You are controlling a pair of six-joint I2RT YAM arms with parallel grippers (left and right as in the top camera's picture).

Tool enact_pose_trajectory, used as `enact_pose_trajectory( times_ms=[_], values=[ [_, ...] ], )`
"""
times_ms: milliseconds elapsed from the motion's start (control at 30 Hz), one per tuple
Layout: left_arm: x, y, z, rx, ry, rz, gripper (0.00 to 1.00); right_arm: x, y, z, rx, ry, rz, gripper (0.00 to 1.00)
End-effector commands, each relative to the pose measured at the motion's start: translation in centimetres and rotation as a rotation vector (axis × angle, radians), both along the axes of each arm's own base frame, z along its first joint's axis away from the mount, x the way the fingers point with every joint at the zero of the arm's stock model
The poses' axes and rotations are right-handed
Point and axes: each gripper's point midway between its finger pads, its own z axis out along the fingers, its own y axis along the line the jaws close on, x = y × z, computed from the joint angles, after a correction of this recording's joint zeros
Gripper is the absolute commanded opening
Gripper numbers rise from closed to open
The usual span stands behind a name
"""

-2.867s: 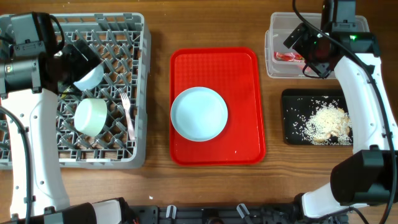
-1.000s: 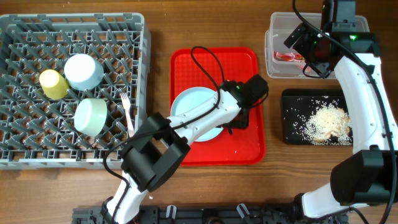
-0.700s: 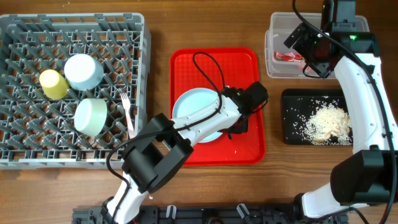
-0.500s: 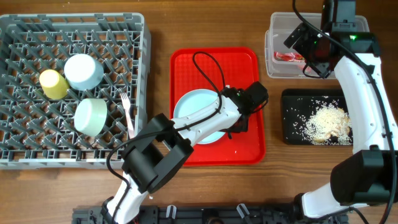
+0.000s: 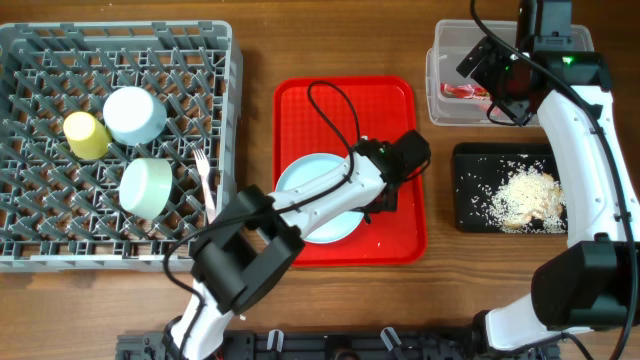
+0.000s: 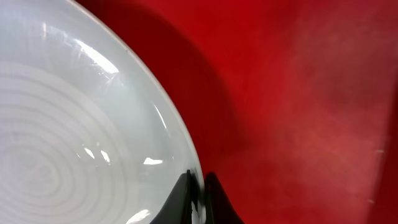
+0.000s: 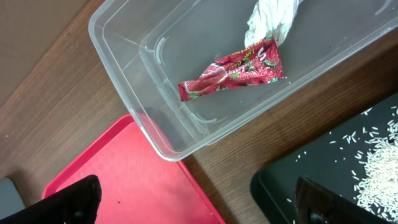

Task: Sort waste into correct bins and load items into the dishwasher rack

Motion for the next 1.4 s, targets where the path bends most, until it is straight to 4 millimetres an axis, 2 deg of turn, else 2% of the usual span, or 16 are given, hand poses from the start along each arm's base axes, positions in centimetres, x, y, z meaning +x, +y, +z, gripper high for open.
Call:
enact_pose_trajectory(
  times_ms=[0,267,333,467,500,533,567,633,767,833,933,1033,1133,1233,1300,1367],
  values=[
    [2.3,0.2,6.7,-0.136,-0.102,0.047,0.04,0.0,-0.3,0.9,-0.028,-0.023,0.001,1.0],
    [6.4,4.7,15.3,-0.276,-0.268,0.153,0.04,0.0,-0.3,0.9,-0.029,-0.023,0.002,1.0],
    [7.4,6.8,17.9,-0.312,-0.323,0.198,0.04,0.0,-0.3,0.9,-0.029,-0.023,0.002,1.0],
    [7.7,8.0,18.9,-0.296,-0.355,0.138,0.06,0.0,-0.3,0.9,-0.028,-0.023,0.001,1.0],
    [7.5,8.0,18.3,-0.278,-0.34,0.125,0.17,0.0,-0.3,0.9,-0.028,-0.023,0.001,1.0],
    [7.2,8.1,17.5,-0.255,-0.312,0.121,0.45,0.0,-0.3,0.9,-0.029,-0.023,0.002,1.0],
    [7.0,8.1,17.0,-0.242,-0.296,0.12,0.63,0.0,-0.3,0.9,-0.028,-0.023,0.001,1.0],
    [7.0,8.5,16.0,-0.21,-0.275,0.129,0.8,0.0,-0.3,0.9,-0.029,-0.023,0.002,1.0],
    [8.5,11.5,17.1,-0.195,-0.314,0.209,0.81,0.0,-0.3,0.9,-0.029,-0.023,0.002,1.0],
    [8.9,14.5,19.2,-0.198,-0.343,0.276,0.82,0.0,-0.3,0.9,-0.028,-0.023,0.001,1.0],
    [9.0,21.0,23.0,-0.192,-0.431,0.425,1.0,0.0,-0.3,0.9,-0.029,-0.023,0.002,1.0],
    [7.2,29.6,26.5,-0.175,-0.512,0.639,1.0,0.0,-0.3,0.9,-0.028,-0.023,0.001,1.0],
    [4.0,37.0,27.9,-0.123,-0.543,0.86,1.0,0.0,-0.1,0.9,-0.016,-0.025,-0.001,1.0],
    [1.9,40.4,27.7,-0.109,-0.517,0.983,1.0,0.7,0.2,1.4,0.03,-0.061,-0.041,1.0],
    [1.4,42.0,27.6,-0.095,-0.521,1.037,1.0,1.0,2.3,1.6,0.213,-0.066,-0.099,1.0],
    [1.2,42.6,27.6,-0.089,-0.523,1.059,1.0,0.5,5.1,1.9,0.346,-0.041,-0.01,1.0]
  ],
)
